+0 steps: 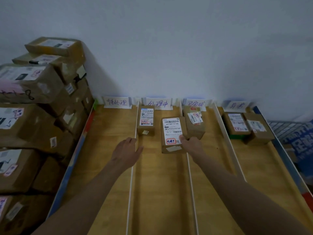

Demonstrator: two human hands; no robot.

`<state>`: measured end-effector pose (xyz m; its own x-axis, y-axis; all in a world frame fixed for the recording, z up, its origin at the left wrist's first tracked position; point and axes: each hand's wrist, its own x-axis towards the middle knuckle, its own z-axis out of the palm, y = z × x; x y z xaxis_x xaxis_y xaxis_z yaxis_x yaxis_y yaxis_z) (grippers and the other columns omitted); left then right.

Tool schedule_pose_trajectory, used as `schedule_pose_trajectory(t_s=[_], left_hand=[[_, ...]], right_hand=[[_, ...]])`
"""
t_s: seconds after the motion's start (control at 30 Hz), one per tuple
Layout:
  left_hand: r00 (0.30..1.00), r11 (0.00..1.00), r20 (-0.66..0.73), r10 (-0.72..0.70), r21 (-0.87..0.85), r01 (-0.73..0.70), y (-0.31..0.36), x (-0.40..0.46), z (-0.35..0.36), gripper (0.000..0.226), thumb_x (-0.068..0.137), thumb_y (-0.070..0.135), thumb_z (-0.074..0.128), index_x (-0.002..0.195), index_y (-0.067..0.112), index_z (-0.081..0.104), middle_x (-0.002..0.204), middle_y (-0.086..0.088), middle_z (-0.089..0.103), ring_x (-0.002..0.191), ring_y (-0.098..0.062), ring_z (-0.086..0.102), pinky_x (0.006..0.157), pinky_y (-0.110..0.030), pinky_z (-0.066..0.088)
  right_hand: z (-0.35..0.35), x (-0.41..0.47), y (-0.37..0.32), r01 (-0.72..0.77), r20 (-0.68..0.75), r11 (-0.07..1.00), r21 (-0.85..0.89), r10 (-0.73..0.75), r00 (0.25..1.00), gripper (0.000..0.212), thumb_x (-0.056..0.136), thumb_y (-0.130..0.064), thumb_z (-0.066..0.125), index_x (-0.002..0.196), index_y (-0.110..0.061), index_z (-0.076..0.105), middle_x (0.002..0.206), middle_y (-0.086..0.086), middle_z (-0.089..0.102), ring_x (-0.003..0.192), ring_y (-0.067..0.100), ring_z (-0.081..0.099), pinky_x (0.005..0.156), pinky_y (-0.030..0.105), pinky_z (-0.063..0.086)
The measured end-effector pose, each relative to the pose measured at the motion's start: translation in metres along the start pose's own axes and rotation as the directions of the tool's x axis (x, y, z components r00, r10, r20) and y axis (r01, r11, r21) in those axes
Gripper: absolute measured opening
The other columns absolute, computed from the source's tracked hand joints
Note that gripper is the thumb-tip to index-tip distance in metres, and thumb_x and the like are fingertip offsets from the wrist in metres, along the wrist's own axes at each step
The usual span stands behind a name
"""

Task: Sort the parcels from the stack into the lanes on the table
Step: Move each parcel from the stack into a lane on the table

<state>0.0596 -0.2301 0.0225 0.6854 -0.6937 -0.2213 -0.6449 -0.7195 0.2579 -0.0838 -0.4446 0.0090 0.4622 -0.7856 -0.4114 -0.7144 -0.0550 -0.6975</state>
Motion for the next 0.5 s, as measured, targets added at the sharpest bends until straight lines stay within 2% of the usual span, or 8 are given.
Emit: schedule_pose_trajectory(t_s=[0.17, 0.3, 0.4, 0.5], left_hand=[[1.0, 1.0, -0.018, 0.006, 0.02, -0.006, -0.008, 0.051, 0.007, 0.05, 0.102, 0.044, 0.036, 0.138, 0.012, 0.049, 0.137, -0.007, 0.054, 0.125, -0.023, 0.05, 0.106, -0.034, 0.036], [0.999, 0.998, -0.042, 0.007, 0.057, -0.004, -0.014, 0.076, 0.013, 0.049, 0.102, 0.044, 0.036, 0.139, 0.014, 0.047, 0.139, -0.004, 0.052, 0.127, -0.022, 0.047, 0.109, -0.034, 0.031], [0.999, 0.998, -0.054, 0.004, 0.061, -0.001, -0.022, 0.088, 0.02, 0.05, 0.103, 0.045, 0.035, 0.142, 0.016, 0.045, 0.142, -0.002, 0.049, 0.13, -0.02, 0.044, 0.111, -0.032, 0.028], [0.999, 0.998, -0.037, -0.004, 0.062, 0.006, -0.034, 0.092, 0.031, 0.057, 0.101, 0.05, 0.025, 0.143, 0.016, 0.044, 0.143, -0.002, 0.048, 0.132, -0.019, 0.043, 0.112, -0.031, 0.026]], right_hand=[[0.023, 0.064, -0.016, -0.019, 0.001, 0.998, -0.067, 0.019, 1.0, 0.051, 0.102, -0.04, 0.048, 0.113, 0.007, 0.062, 0.101, 0.012, 0.062, 0.087, 0.023, 0.058, 0.077, 0.033, 0.051], [0.043, 0.108, -0.02, -0.037, 0.009, 0.995, -0.096, 0.038, 0.999, 0.049, 0.102, -0.041, 0.046, 0.107, 0.004, 0.063, 0.102, 0.013, 0.064, 0.086, 0.023, 0.059, 0.08, 0.035, 0.054], [0.058, 0.131, -0.022, -0.05, 0.017, 0.991, -0.123, 0.052, 0.998, 0.044, 0.103, -0.04, 0.046, 0.1, 0.002, 0.061, 0.093, 0.01, 0.06, 0.083, 0.022, 0.057, 0.075, 0.033, 0.051], [0.072, 0.147, -0.02, -0.072, 0.025, 0.989, -0.127, 0.076, 0.997, 0.042, 0.102, -0.04, 0.047, 0.096, -0.001, 0.059, 0.096, 0.012, 0.063, 0.083, 0.022, 0.059, 0.077, 0.035, 0.054]])
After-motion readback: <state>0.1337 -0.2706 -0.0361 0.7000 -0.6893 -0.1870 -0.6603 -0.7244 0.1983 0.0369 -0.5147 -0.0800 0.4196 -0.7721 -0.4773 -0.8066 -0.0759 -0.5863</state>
